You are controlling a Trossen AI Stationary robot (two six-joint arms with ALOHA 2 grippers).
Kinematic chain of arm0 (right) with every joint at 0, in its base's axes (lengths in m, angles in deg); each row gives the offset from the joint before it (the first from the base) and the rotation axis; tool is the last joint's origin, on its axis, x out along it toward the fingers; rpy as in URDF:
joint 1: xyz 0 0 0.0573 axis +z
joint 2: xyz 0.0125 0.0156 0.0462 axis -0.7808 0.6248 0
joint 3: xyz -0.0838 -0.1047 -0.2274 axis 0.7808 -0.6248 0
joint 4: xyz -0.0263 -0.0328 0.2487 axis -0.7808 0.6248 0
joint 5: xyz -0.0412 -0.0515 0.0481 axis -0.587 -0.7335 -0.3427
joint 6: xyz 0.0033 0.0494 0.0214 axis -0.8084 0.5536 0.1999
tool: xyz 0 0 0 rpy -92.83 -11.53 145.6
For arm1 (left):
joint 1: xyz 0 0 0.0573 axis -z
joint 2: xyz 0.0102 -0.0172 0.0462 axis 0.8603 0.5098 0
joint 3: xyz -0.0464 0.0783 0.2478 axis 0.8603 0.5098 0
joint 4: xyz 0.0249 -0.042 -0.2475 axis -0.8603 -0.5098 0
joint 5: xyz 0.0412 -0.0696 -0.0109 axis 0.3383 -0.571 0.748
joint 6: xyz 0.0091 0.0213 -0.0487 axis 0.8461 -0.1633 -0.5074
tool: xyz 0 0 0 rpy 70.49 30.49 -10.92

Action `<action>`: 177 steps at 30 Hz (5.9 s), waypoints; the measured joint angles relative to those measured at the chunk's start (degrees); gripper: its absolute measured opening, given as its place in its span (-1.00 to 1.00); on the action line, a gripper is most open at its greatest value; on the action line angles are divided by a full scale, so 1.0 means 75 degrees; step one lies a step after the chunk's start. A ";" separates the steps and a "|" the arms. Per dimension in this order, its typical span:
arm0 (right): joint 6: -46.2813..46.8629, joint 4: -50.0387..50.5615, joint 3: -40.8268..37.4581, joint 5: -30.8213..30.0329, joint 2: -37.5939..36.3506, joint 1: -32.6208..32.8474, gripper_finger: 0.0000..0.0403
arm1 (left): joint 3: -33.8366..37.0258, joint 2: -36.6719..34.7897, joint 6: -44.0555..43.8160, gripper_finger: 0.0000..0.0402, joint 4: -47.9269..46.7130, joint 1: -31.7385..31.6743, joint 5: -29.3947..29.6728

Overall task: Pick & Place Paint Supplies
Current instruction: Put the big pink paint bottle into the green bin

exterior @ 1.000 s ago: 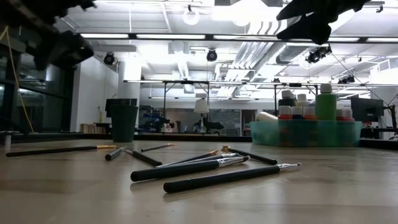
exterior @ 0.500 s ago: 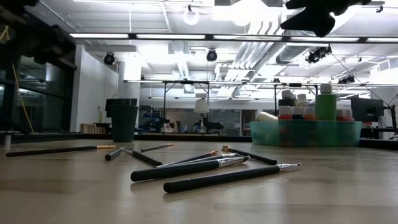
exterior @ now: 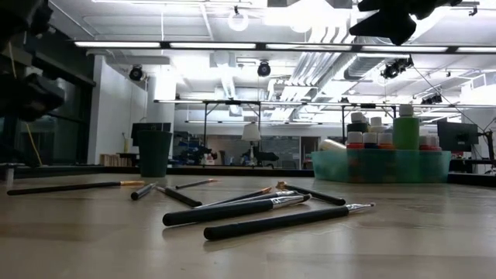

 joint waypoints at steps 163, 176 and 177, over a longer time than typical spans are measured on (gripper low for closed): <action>0.1084 0.2938 0.2385 -0.4466 0.0460 -0.0957 -0.43 | -0.6494 0.2418 0.0998 0.40 -0.1334 -0.2927 0.5507; 0.0484 0.0994 0.0856 -0.3476 0.0313 -0.3527 -0.43 | -0.6494 0.2418 0.1468 0.40 -0.1372 -0.3631 0.6035; 0.0473 0.0949 0.0845 -0.3447 0.0346 -0.3718 -0.43 | -0.6494 0.2421 0.1524 0.40 -0.1374 -0.3750 0.5948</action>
